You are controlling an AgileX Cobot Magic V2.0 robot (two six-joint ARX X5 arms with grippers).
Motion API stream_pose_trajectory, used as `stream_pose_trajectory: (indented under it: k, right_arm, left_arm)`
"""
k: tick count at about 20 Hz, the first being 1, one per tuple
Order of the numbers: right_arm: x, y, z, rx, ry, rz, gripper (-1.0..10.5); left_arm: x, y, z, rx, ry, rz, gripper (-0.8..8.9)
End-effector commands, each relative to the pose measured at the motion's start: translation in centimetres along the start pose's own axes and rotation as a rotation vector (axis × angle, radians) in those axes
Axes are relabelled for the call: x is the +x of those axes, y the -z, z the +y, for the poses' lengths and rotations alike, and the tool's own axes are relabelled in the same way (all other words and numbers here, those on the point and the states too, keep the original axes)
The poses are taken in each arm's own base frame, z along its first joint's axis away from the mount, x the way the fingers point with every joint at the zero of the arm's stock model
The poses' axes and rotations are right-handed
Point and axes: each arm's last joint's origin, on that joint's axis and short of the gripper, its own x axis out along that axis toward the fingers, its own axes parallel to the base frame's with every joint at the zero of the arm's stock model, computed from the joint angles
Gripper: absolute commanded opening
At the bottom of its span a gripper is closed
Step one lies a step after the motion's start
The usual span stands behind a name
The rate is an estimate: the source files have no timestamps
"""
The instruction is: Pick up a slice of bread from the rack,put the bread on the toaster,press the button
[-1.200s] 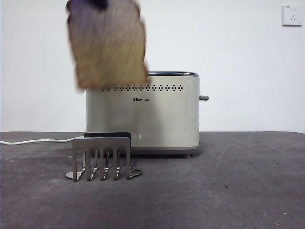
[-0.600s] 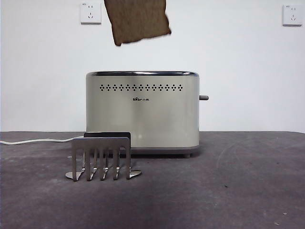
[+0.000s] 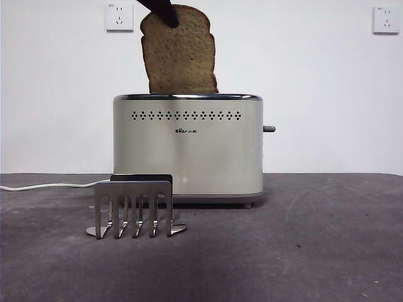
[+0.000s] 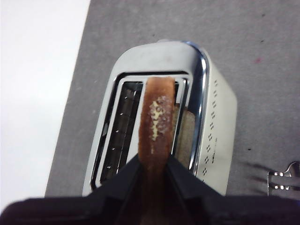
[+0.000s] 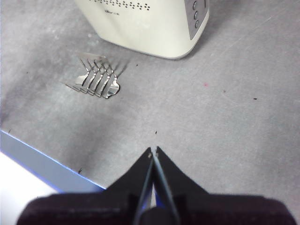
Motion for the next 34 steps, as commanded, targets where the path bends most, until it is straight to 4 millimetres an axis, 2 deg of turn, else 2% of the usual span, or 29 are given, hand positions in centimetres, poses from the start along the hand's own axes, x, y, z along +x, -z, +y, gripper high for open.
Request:
stream_pose_trajectory:
  k: [1,7,12,17,24,28,34]
  right_arm:
    - [0.3,-0.2,0.0,-0.017,-0.013,0.011,-0.1]
    - [0.6,-0.3,0.2,-0.039,-0.032,0.026,-0.1]
    - [0.7,-0.3,0.2,-0.040,-0.033,0.028,-0.1]
    - [0.7,-0.3,0.2,-0.041,-0.033,0.027,-0.1]
    - [1.0,-0.5,0.0,-0.039,-0.034,0.036,-0.1]
    - [1.5,-0.8,-0.2,-0.040,-0.035,0.046,-0.1]
    - [2.2,-1.1,-0.5,-0.033,-0.037,0.064,-0.1]
  left_arm:
    - [1.2,0.2,0.1,0.024,0.018,0.001,-0.10]
    - [3.9,0.8,-0.1,0.057,0.065,0.035,-0.10]
    - [6.1,2.4,0.9,0.035,0.043,0.052,-0.10]
    - [6.2,2.8,2.2,0.015,-0.025,0.001,-0.10]
    - [6.2,2.4,2.4,0.033,-0.027,-0.064,-0.10]
    - [6.2,2.1,2.1,0.031,0.025,-0.129,-0.10]
    - [6.4,0.6,1.2,0.038,0.051,-0.178,-0.10]
